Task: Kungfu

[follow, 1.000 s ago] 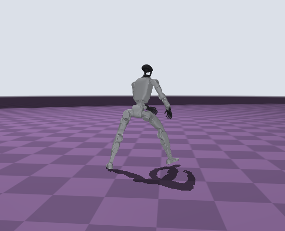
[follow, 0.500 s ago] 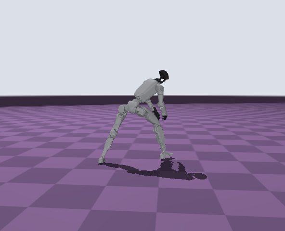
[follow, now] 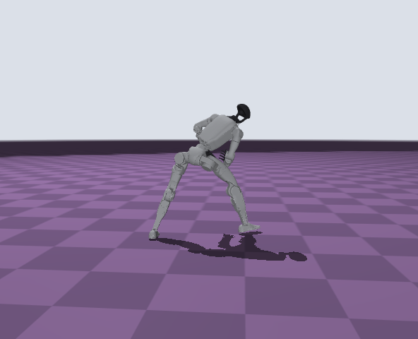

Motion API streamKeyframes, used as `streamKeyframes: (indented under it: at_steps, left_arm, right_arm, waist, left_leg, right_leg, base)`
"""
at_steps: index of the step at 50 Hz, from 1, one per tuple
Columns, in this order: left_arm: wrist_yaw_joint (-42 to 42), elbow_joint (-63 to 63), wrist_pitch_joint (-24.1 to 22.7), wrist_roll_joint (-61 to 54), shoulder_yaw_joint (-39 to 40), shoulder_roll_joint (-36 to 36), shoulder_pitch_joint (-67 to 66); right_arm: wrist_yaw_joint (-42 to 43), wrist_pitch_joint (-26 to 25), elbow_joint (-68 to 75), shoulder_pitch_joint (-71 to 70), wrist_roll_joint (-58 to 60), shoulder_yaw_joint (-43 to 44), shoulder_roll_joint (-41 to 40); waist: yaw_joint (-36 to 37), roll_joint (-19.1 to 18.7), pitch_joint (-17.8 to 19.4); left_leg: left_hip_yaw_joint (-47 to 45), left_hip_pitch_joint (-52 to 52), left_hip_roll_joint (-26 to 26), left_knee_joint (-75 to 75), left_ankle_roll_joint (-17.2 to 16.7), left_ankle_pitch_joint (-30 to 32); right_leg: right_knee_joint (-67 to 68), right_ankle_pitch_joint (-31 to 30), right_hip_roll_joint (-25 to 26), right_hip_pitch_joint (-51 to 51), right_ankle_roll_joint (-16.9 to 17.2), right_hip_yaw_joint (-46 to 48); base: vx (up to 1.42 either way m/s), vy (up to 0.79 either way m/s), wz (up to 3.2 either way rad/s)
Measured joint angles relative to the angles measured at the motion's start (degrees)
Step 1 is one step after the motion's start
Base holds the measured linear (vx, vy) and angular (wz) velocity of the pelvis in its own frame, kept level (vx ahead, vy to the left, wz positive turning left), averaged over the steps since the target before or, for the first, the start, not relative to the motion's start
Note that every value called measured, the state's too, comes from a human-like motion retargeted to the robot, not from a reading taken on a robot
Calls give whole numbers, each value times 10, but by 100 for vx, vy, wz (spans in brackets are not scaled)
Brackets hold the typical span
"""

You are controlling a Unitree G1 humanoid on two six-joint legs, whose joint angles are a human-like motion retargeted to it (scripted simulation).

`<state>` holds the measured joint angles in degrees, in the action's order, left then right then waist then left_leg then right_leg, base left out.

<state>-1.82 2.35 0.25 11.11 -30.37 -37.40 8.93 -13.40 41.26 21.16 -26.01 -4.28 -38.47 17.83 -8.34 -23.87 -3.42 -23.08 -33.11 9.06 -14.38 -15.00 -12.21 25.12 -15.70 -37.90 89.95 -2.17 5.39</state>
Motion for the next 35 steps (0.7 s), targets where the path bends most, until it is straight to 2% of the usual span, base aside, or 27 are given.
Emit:
streamKeyframes:
  at_steps: [3,5,8,11,13,15,18,20,22,23,25,26,28,30,35]
  left_arm:
    - [-5,18,-9,-17,32,33,21]
    - [-12,36,-19,-33,61,51,45]
    - [-19,63,-34,-81,108,88,95]
    - [-26,76,-53,-161,157,129,160]
    - [-13,73,-76,-220,187,145,201]
    - [4,66,-106,-270,214,151,235]
    - [25,58,-151,-342,236,145,281]
    - [29,53,-178,-400,246,148,323]
    - [13,50,-199,-468,249,154,371]
    - [-2,52,-205,-507,248,159,399]
    - [-38,60,-212,-579,244,178,449]
    - [-54,60,-213,-612,241,187,464]
    - [-84,60,-214,-670,236,204,489]
    - [-107,58,-212,-712,232,216,502]
    - [-148,55,-196,-738,215,237,494]
  right_arm:
    - [-2,-29,5,4,-7,14,-14]
    - [-13,-58,5,8,-20,30,-25]
    - [-3,-77,-12,13,-53,65,-36]
    - [35,-72,-25,32,-67,100,-63]
    - [61,-62,-30,42,-68,115,-90]
    - [79,-46,-34,48,-74,132,-111]
    - [101,-31,-66,19,-135,155,-71]
    - [107,-31,-91,-2,-171,169,-46]
    - [107,-40,-118,-26,-199,200,-16]
    - [104,-48,-132,-39,-214,224,3]
    - [98,-65,-160,-55,-240,277,38]
    - [98,-70,-171,-59,-251,300,51]
    - [102,-77,-192,-66,-269,341,73]
    - [112,-81,-214,-72,-281,371,85]
    - [153,-76,-278,-71,-290,413,76]
  waist:
    - [-9,-13,14]
    - [-12,-24,20]
    - [-17,-31,15]
    - [-20,-43,15]
    - [-23,-52,16]
    - [-34,-54,15]
    - [-66,-20,12]
    - [-71,17,16]
    - [-61,59,6]
    - [-56,82,-9]
    - [-47,126,-32]
    - [-47,137,-37]
    - [-51,154,-47]
    - [-54,169,-60]
    - [-40,193,-100]
  left_leg:
    - [-16,1,17,-10,0,-6]
    - [-27,2,31,-11,0,-7]
    - [-41,7,43,-8,0,2]
    - [-42,29,48,-6,0,42]
    - [-44,47,45,-7,0,99]
    - [-43,64,31,-11,0,189]
    - [-72,98,15,-8,0,364]
    - [-52,117,4,-69,0,422]
    - [5,98,-43,-150,0,420]
    - [57,77,-100,-151,0,414]
    - [117,19,-179,-216,0,348]
    - [104,-5,-185,-249,0,320]
    - [83,-45,-182,-297,0,274]
    - [73,-79,-158,-328,0,220]
    - [99,-164,-56,-364,0,98]
  right_leg:
    - [-2,-19,4,0,-23,52]
    - [1,-11,3,0,-46,109]
    - [26,38,-1,0,-73,173]
    - [65,88,28,0,-69,156]
    - [98,126,51,0,-62,145]
    - [128,163,73,0,-55,134]
    - [164,220,96,-1,-44,101]
    - [187,253,133,0,-19,49]
    - [201,280,177,-1,9,0]
    - [192,284,195,-1,25,-27]
    - [176,293,225,-18,56,-73]
    - [168,297,233,-38,61,-80]
    - [149,304,250,-87,63,-92]
    - [126,313,277,-145,51,-101]
    - [32,317,406,-321,4,-143]
  base:
    - [1,6,-74]
    - [0,0,-78]
    - [4,-23,-59]
    - [17,-39,-73]
    - [31,-36,-117]
    - [38,-38,-113]
    - [43,-46,-82]
    - [67,-80,-195]
    - [80,-53,-251]
    - [86,-31,-219]
    - [87,-30,-210]
    - [74,-32,-198]
    - [62,-44,-172]
    - [66,-78,-195]
    - [79,-72,-290]
